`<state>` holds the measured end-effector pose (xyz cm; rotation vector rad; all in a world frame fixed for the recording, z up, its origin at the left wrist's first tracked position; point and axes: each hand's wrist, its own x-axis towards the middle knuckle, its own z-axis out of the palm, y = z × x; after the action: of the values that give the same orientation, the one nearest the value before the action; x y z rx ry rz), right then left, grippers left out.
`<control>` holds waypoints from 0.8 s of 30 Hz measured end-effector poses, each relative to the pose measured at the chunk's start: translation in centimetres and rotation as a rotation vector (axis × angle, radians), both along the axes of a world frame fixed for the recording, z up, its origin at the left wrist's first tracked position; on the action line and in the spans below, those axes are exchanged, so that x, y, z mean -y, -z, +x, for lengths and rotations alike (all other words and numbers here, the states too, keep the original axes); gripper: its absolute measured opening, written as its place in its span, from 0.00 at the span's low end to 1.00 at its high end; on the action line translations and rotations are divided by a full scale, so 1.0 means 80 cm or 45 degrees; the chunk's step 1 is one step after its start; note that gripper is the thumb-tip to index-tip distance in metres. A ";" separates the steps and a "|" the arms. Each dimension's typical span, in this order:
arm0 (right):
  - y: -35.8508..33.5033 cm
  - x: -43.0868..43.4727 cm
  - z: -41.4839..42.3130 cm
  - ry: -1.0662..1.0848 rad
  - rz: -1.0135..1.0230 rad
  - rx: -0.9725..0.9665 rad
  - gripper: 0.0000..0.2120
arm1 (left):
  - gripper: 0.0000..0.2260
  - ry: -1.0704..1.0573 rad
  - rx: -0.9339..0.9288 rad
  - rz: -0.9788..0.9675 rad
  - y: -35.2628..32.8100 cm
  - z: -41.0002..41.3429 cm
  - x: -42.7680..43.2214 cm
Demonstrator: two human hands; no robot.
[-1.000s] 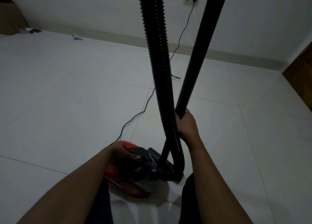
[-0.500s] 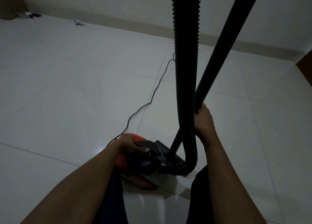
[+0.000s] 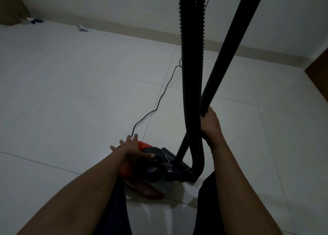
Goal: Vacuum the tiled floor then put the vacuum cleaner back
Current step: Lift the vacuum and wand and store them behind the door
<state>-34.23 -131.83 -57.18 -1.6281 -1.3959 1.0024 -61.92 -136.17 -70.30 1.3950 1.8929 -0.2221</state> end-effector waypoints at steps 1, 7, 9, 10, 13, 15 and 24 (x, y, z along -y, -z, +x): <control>-0.001 0.000 0.000 -0.004 0.002 -0.015 0.11 | 0.77 -0.003 0.001 0.011 0.002 0.000 0.000; -0.001 -0.001 0.003 -0.019 0.014 -0.025 0.06 | 0.68 0.097 -0.069 0.236 0.014 0.004 0.007; -0.001 0.001 0.003 -0.015 0.022 -0.023 0.07 | 0.64 0.192 -0.089 0.377 0.018 0.010 0.012; 0.000 0.002 0.003 -0.012 0.024 -0.023 0.07 | 0.63 0.275 -0.088 0.425 0.019 0.014 0.014; -0.001 0.006 0.003 -0.003 0.020 -0.025 0.07 | 0.51 0.534 0.040 0.477 0.014 0.022 0.017; 0.001 0.007 0.005 0.000 0.009 -0.034 0.08 | 0.29 0.595 0.089 0.529 0.009 0.022 0.018; 0.004 0.001 0.032 0.136 -0.041 -0.018 0.20 | 0.24 0.337 0.169 0.570 -0.008 -0.030 0.031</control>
<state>-31.65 -131.92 -57.46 -1.6973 -1.2753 0.9774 -64.34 -138.64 -69.63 1.9105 1.7067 0.1774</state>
